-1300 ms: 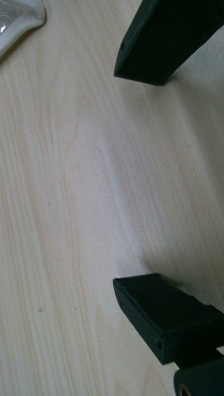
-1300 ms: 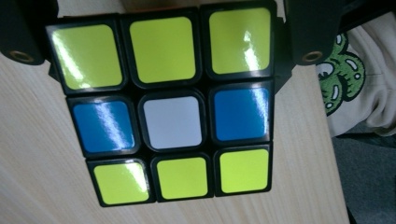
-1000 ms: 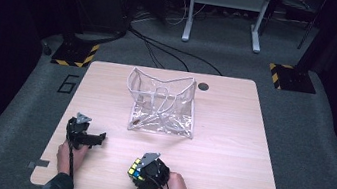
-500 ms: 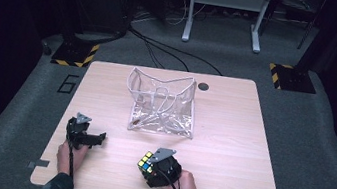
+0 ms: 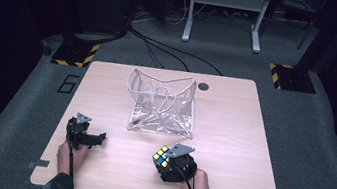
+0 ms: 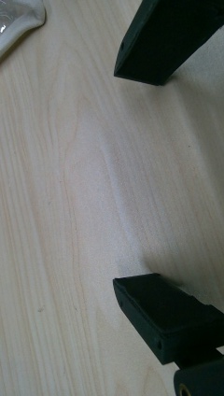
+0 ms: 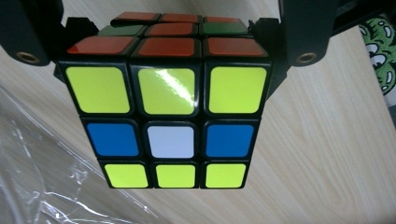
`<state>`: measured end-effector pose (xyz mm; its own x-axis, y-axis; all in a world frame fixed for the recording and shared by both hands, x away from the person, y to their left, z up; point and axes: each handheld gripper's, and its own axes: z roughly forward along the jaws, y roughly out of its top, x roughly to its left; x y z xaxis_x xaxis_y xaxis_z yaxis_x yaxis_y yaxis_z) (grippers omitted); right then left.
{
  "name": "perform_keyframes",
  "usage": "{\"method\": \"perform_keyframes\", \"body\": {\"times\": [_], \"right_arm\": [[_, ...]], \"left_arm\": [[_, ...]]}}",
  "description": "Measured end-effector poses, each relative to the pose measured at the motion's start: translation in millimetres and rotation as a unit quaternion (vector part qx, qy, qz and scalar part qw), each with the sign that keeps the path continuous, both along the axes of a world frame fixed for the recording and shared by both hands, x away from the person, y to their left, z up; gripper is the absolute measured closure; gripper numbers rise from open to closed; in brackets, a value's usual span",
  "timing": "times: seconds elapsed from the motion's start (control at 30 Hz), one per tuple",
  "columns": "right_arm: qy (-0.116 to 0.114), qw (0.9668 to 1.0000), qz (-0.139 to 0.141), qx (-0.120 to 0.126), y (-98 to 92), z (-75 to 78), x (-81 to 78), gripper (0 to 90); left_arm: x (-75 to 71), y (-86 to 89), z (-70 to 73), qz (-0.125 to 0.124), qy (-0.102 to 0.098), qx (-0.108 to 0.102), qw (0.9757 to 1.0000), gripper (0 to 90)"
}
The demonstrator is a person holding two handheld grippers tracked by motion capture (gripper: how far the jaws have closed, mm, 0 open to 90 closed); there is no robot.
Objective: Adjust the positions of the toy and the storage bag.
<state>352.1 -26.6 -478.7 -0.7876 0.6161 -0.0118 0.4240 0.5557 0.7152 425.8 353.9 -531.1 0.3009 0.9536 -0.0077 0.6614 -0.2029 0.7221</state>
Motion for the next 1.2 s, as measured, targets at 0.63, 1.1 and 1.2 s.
{"method": "perform_keyframes", "body": {"times": [0.63, 1.1, 1.2], "right_arm": [[-0.01, 0.9977, -0.066, 0.01, -48.2, 3.9, 6.1, 32.4], [-0.009, 0.9929, -0.119, 0.007, -82.2, -3.5, 11.5, 32.4], [-0.007, 0.991, -0.134, 0.009, -87.9, -5.6, 12.5, 32.4]], "left_arm": [[-0.1, -0.1, 0.0, 0.001, 0.0, 0.0, 1.0, 2.0], [-0.1, -0.1, 0.0, 0.001, 0.0, 0.0, 1.0, 2.0], [-0.1, -0.1, 0.0, 0.001, 0.0, 0.0, 1.0, 2.0]]}}
